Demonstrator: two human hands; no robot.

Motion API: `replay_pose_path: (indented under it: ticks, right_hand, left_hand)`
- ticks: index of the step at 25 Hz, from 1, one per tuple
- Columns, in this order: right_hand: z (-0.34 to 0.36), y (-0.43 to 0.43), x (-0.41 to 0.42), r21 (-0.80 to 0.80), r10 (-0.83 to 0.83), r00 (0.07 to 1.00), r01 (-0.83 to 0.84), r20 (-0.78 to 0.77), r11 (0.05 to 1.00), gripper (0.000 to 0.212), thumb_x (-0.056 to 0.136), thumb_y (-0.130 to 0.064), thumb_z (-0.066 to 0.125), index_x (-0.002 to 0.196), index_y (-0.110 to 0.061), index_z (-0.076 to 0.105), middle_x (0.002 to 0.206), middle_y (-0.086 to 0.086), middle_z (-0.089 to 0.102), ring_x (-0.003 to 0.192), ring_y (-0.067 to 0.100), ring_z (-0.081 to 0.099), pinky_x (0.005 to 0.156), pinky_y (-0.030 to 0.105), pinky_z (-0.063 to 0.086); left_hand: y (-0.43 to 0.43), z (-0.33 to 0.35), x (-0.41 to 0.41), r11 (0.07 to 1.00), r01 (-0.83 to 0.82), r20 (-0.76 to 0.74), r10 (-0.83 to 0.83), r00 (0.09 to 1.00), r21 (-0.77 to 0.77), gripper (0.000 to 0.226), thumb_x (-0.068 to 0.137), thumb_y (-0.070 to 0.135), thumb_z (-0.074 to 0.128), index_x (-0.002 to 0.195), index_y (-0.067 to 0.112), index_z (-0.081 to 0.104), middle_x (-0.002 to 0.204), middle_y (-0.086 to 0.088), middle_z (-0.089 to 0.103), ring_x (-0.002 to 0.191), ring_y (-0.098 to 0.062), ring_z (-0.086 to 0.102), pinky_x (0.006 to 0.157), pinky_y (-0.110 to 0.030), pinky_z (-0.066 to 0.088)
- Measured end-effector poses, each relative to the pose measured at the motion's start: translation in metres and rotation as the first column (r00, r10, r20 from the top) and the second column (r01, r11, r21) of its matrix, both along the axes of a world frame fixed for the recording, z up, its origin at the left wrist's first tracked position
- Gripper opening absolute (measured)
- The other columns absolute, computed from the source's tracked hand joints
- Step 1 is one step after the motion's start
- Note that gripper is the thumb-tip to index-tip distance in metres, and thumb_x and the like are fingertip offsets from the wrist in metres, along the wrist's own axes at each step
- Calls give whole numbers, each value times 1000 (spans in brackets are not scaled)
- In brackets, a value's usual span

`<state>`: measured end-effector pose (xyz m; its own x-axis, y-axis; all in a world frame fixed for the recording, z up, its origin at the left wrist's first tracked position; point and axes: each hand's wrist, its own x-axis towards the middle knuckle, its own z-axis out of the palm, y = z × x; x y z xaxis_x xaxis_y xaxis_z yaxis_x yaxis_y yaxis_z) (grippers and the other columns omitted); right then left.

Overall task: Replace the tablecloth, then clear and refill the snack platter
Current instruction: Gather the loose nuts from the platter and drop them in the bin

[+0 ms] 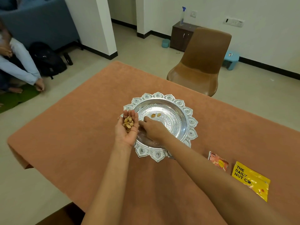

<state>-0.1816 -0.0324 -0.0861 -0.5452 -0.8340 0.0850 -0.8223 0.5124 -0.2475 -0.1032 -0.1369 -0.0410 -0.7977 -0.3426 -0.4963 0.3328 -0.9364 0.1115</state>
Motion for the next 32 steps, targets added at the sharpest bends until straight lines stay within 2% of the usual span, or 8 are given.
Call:
replay_pose_path:
  ticks: [2,4,7,9,11,19,24,32]
  right_hand:
    - [6,2,-1,-29,-150,987,151,55,988,32,101,-32,37,95,-7,56,84,6,53,65,18,44,57,29,33]
    - [16,5,-5,-263,-277,916,355,291,897,36,101,-28,40,69,-14,49,61,-2,45,52,13,40,51,26,30]
    - [36,9,-14,-468,-220,644,712,732,524,44,99,-23,44,56,-19,38,49,-5,32,40,9,30,42,21,29]
    - [51,7,-11,-359,-26,383,885,923,298,38,97,-22,45,59,-18,39,53,-3,35,41,8,28,38,20,26]
    - [60,6,-2,-253,69,244,951,967,179,33,95,-25,46,63,-18,42,57,-3,39,46,9,32,40,20,30]
    - [66,65,53,-387,60,395,916,917,-107,33,97,-30,48,66,-18,45,58,-2,38,56,12,37,53,29,37]
    - [62,146,106,-434,-150,408,865,901,-253,36,98,-39,44,68,-21,49,61,-2,44,62,16,41,59,33,40]
    - [34,316,262,-380,-262,276,626,925,-680,37,97,-33,45,61,-22,45,63,7,45,65,21,45,61,35,41]
  left_hand:
    - [3,0,-1,1000,13,13,-13,1000,-4,41,103,25,36,85,0,64,79,-15,69,86,-22,66,75,-39,58]
    - [7,1,-2,1000,18,21,-17,1000,-15,42,104,27,35,88,0,64,78,-15,70,88,-22,65,76,-38,57]
    - [17,-1,-9,998,47,32,-45,998,-49,45,104,30,33,91,2,65,81,-12,70,81,-21,70,79,-37,56]
    - [31,-1,-17,994,73,38,-70,997,-76,43,103,32,34,93,4,66,86,-10,69,81,-19,69,81,-35,56]
    - [52,1,-23,989,83,49,-77,996,-122,40,102,33,37,92,7,65,84,-6,70,81,-15,68,79,-29,56]
    - [134,13,-2,915,214,119,-184,976,-343,42,102,41,35,96,15,68,89,3,72,90,-8,66,86,-26,51]
    - [211,12,41,843,402,105,-392,914,-358,44,103,39,33,94,13,67,87,1,71,86,-11,66,83,-26,51]
    - [384,-11,176,461,782,177,-803,569,-420,40,102,36,36,94,12,66,88,-2,68,79,-12,68,72,-24,55]
